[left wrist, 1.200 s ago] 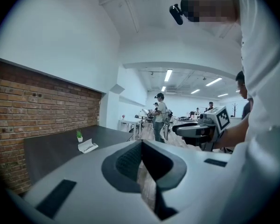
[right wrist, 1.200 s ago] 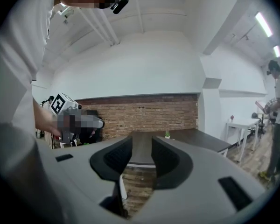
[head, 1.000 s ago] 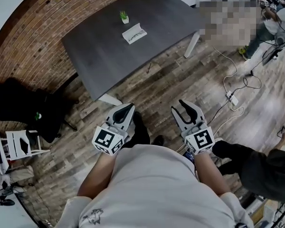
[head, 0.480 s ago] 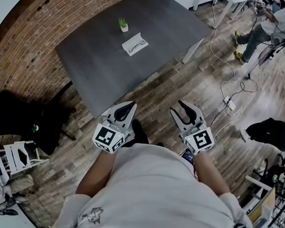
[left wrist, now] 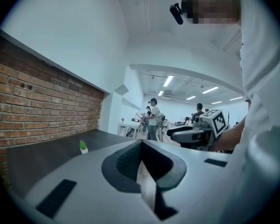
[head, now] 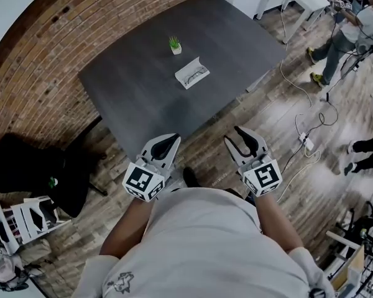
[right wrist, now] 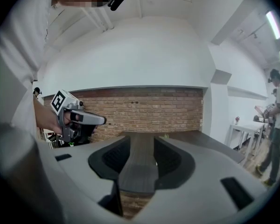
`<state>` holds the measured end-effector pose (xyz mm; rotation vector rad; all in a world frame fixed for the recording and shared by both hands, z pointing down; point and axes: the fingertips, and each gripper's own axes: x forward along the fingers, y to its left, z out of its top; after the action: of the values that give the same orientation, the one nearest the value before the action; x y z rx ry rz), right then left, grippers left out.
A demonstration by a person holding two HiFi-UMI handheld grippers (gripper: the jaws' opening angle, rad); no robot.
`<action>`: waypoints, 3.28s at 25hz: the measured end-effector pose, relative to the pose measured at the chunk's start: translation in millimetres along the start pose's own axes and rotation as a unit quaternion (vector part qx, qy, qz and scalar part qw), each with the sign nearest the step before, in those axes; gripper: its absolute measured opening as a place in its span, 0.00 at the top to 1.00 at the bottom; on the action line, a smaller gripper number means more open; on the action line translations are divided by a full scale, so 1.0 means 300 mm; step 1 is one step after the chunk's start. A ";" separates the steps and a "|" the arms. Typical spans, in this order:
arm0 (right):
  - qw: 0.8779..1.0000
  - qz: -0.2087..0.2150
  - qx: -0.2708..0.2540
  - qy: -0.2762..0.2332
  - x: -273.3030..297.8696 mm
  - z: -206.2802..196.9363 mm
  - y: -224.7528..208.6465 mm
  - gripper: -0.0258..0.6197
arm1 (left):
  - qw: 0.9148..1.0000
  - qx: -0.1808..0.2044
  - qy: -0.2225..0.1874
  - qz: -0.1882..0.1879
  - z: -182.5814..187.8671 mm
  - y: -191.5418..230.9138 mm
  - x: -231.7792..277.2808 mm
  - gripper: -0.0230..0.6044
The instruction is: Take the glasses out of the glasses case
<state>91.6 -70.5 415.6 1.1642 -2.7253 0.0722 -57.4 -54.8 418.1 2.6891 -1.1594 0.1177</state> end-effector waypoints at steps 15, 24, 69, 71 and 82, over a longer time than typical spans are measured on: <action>0.999 0.043 -0.020 0.017 0.259 0.013 -0.025 0.71 | 0.999 -0.018 0.006 0.026 -0.006 0.174 -0.026 0.95; 0.994 0.099 -0.036 0.030 0.481 0.012 -0.119 0.71 | 0.996 -0.035 -0.002 0.081 0.024 0.333 0.044 0.95; 0.751 0.435 -0.365 0.336 1.188 -0.871 -0.483 0.82 | 0.963 -0.174 0.099 0.182 -0.324 0.690 0.618 0.95; 0.733 0.448 -0.379 0.344 1.194 -0.904 -0.478 0.83 | 0.961 -0.178 0.099 0.189 -0.333 0.703 0.613 0.95; 0.692 0.469 -0.419 0.355 1.216 -0.980 -0.452 0.87 | 0.953 -0.191 0.104 0.212 -0.378 0.710 0.578 0.95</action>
<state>-16.2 -390.9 767.4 -0.4875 -1.8932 -0.4439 -91.8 -294.8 589.8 2.0152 -1.4943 0.2108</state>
